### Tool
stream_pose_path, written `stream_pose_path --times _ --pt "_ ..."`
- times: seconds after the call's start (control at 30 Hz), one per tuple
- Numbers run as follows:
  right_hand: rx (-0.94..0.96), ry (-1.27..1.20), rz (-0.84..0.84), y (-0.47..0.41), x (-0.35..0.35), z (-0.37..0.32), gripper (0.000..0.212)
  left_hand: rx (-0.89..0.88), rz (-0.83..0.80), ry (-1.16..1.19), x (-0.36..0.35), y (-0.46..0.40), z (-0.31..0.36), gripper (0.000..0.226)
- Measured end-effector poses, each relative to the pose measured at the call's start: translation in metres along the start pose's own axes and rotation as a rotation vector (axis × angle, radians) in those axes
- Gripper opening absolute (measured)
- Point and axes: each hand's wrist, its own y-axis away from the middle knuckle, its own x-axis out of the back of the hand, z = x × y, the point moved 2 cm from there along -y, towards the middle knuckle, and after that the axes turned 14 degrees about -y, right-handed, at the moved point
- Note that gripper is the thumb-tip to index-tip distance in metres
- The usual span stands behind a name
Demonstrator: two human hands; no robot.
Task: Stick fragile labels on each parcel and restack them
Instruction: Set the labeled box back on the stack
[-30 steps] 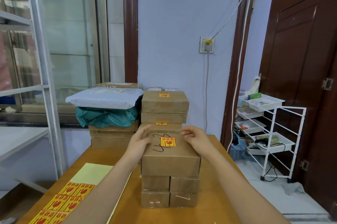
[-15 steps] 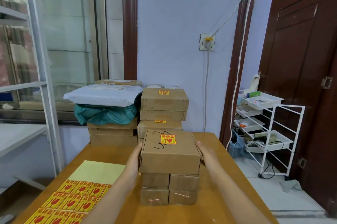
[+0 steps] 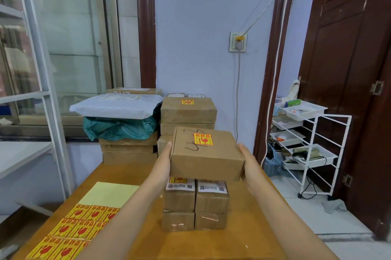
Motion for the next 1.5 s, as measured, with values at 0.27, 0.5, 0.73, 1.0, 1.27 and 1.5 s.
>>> stream_pose_path --times 0.27,0.5,0.73,1.0,1.27,1.5 --pt "0.103 -0.171 -0.088 -0.007 0.028 -0.037 0.027 -0.117 -0.135 0.018 -0.035 -0.01 0.034 0.053" --pt "0.119 -0.221 0.02 -0.007 0.071 -0.052 0.026 -0.136 -0.271 0.01 -0.086 -0.017 0.041 0.035" --pt "0.062 -0.23 0.151 -0.012 0.121 -0.036 0.024 -0.011 -0.36 -0.078 -0.137 -0.034 0.025 0.031" --pt "0.008 -0.174 0.223 -0.037 0.155 -0.016 0.023 0.088 -0.415 -0.133 -0.176 -0.064 0.003 0.03" --pt "0.019 -0.193 0.235 -0.077 0.16 0.008 0.024 0.116 -0.317 -0.344 -0.196 -0.107 -0.013 0.035" --pt "-0.017 -0.128 0.287 -0.123 0.173 0.034 0.038 0.167 -0.164 -0.573 -0.213 -0.142 -0.025 0.046"
